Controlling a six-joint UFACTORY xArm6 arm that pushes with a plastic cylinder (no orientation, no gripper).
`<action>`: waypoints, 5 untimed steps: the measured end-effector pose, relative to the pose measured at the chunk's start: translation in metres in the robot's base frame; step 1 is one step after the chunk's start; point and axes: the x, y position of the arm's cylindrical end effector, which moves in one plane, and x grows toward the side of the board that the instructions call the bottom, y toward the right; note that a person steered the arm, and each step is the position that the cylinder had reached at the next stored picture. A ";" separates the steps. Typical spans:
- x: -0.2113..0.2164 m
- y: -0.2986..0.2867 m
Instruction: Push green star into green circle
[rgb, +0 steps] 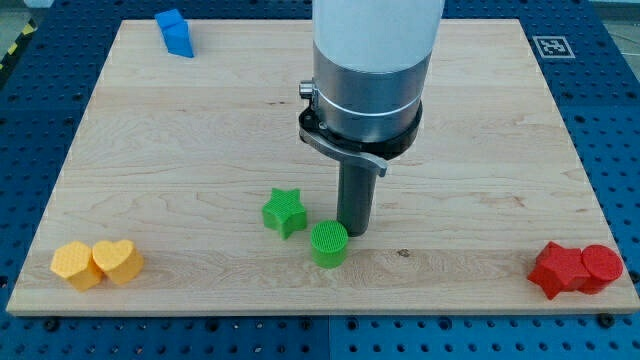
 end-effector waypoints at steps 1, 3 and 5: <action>-0.029 0.009; -0.059 -0.042; -0.040 -0.079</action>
